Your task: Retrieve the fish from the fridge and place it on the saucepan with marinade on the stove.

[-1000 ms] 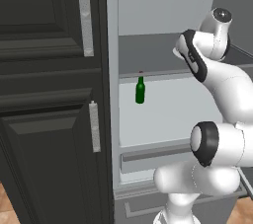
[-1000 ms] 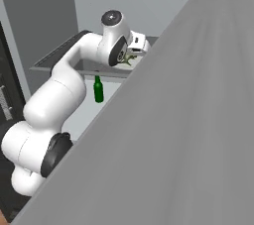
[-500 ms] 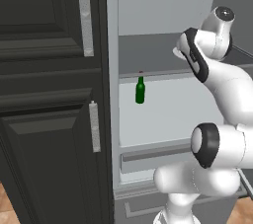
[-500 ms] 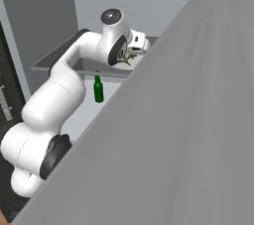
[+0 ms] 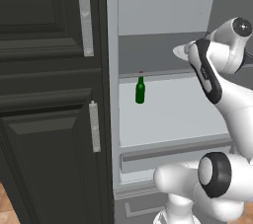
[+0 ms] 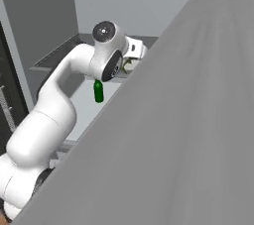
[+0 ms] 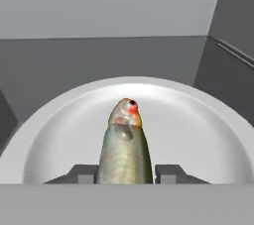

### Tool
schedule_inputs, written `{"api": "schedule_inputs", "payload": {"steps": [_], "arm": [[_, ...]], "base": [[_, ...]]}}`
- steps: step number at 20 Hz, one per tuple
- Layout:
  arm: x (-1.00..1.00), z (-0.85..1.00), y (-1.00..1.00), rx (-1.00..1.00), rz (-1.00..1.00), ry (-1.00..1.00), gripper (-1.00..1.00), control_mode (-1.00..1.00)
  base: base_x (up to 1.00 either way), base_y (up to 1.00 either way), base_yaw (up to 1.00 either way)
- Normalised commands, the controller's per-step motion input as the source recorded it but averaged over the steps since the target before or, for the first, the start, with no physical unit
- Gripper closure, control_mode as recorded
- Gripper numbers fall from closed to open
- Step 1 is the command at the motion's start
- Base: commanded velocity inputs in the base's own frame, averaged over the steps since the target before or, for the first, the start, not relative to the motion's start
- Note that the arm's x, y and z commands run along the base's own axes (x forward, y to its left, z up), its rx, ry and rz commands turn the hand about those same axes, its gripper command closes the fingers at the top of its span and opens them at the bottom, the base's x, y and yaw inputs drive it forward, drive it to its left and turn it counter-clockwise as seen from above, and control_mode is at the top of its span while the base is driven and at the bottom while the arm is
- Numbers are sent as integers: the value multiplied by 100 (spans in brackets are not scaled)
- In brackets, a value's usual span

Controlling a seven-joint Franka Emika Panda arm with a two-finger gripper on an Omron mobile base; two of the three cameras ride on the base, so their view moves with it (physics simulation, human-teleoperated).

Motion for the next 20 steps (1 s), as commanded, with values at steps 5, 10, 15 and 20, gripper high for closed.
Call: {"api": "schedule_inputs", "payload": {"steps": [5,10,15,20], "arm": [[-59,23,10,-1,0,-4,100,-100],[-58,46,24,-3,0,0,100,-100],[-72,37,46,-6,-3,0,100,-100],[-93,8,54,-5,0,0,100,-100]], "base": [[0,0,0],[0,0,0],[0,0,0],[0,0,0]]}}
